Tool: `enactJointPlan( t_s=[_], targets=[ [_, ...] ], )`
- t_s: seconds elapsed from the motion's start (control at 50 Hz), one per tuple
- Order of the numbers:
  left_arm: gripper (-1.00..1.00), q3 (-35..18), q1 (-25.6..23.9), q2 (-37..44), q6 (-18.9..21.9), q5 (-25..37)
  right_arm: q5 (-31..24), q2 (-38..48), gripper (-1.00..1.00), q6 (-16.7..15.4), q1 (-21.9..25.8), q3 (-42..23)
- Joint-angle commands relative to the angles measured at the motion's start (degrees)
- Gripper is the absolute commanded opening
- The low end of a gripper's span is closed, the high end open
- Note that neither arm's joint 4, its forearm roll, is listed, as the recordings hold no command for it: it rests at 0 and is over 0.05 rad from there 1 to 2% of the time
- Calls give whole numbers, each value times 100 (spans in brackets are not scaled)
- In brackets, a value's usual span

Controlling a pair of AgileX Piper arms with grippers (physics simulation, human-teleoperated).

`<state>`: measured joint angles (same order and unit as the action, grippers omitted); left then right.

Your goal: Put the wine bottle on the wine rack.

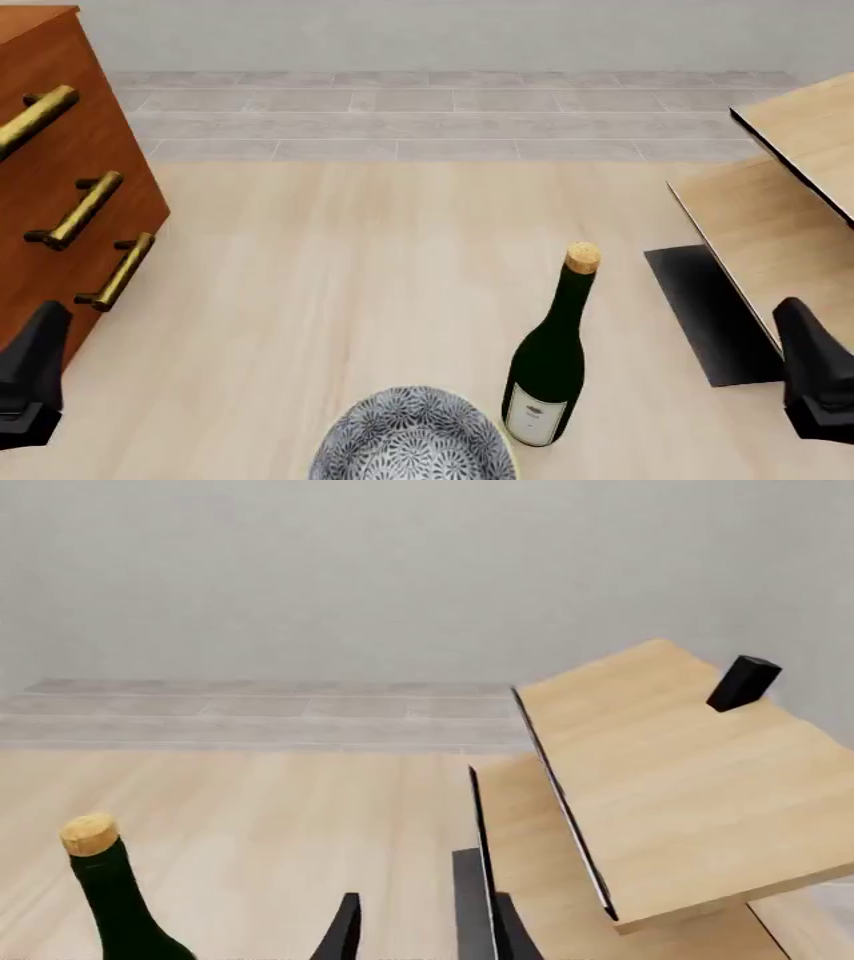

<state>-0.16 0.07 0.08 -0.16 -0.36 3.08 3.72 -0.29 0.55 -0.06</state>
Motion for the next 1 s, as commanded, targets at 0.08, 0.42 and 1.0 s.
enactJointPlan(
  t_s=[0.08, 0.42, 1.0],
  targets=[
    [100, 10, 54, -2, 8, 115, -209, -219, 100, 26, 246, -62],
    [100, -8, 16, 6, 91, 87, 188, 689, 100, -128, 979, -499],
    [100, 14, -68, 440, 205, -268, 392, 1486, 100, -32, 2292, -927]
  ],
)
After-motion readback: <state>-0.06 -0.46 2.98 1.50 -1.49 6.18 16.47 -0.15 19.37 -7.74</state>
